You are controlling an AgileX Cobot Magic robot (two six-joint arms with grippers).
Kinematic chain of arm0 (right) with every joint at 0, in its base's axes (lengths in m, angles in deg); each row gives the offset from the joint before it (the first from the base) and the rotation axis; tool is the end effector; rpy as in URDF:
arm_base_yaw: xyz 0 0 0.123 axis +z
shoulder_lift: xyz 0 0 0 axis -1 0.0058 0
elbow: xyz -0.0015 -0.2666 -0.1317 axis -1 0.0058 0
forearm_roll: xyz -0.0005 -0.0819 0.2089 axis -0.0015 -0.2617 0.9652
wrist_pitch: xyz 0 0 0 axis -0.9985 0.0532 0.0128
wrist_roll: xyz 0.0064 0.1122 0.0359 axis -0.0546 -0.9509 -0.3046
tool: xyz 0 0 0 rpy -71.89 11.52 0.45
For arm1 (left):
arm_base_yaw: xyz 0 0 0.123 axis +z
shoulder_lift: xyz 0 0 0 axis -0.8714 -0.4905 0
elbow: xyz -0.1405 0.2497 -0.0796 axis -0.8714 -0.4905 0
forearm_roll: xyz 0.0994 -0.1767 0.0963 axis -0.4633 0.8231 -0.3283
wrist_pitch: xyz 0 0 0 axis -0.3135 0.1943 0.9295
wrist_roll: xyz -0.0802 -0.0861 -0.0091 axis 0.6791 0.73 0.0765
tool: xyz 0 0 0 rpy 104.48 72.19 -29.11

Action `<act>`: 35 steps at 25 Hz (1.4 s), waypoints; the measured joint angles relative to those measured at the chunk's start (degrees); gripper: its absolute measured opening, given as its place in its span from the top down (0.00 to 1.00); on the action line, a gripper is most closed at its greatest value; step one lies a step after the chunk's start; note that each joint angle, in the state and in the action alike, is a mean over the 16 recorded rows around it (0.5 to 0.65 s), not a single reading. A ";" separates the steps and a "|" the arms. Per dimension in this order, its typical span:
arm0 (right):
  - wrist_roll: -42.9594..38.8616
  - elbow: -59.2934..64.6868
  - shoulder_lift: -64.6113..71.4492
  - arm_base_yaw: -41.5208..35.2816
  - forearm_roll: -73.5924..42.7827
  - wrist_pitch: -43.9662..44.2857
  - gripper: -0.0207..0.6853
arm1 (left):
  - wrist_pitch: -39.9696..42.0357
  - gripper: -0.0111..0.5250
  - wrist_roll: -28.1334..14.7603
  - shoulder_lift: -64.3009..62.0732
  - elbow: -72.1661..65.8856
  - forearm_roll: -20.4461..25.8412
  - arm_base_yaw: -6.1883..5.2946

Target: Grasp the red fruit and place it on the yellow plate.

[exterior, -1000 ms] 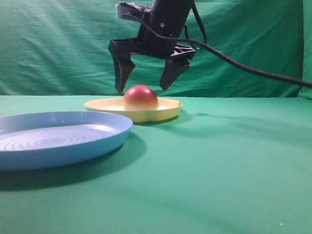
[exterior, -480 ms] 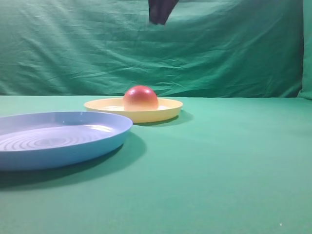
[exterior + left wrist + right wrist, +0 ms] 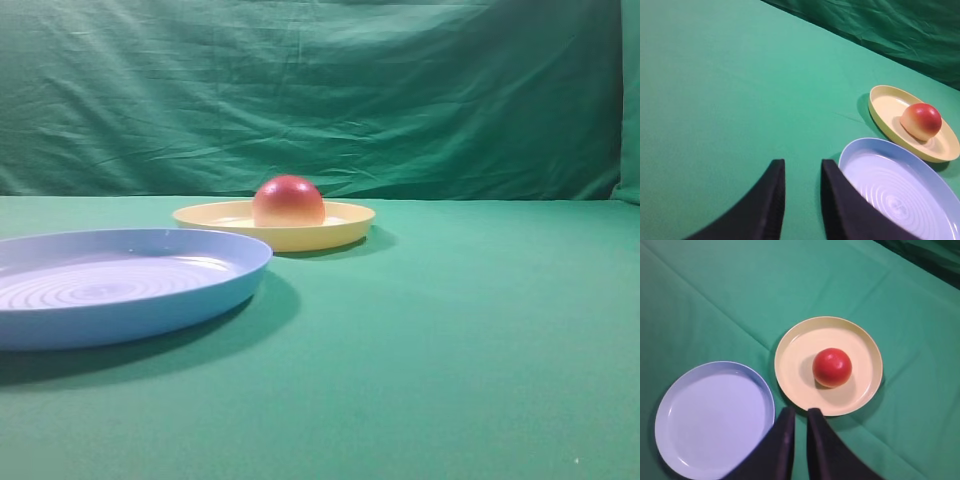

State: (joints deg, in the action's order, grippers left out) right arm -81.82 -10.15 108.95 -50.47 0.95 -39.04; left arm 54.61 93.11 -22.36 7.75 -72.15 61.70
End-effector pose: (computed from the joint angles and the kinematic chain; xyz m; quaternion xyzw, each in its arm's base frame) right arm 0.2100 0.1676 0.3880 -0.2873 0.8671 0.1324 0.3848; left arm 0.0389 -0.0047 0.1688 -0.0920 0.7908 -0.0871 0.5989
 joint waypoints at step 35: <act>-0.08 59.21 -56.39 -13.19 -3.21 -19.22 0.89 | 0.00 0.69 0.00 0.00 0.00 0.00 0.00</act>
State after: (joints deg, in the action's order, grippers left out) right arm -81.91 49.06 52.56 -63.65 -2.25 -58.27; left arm 54.61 93.11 -22.36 7.75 -72.15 61.70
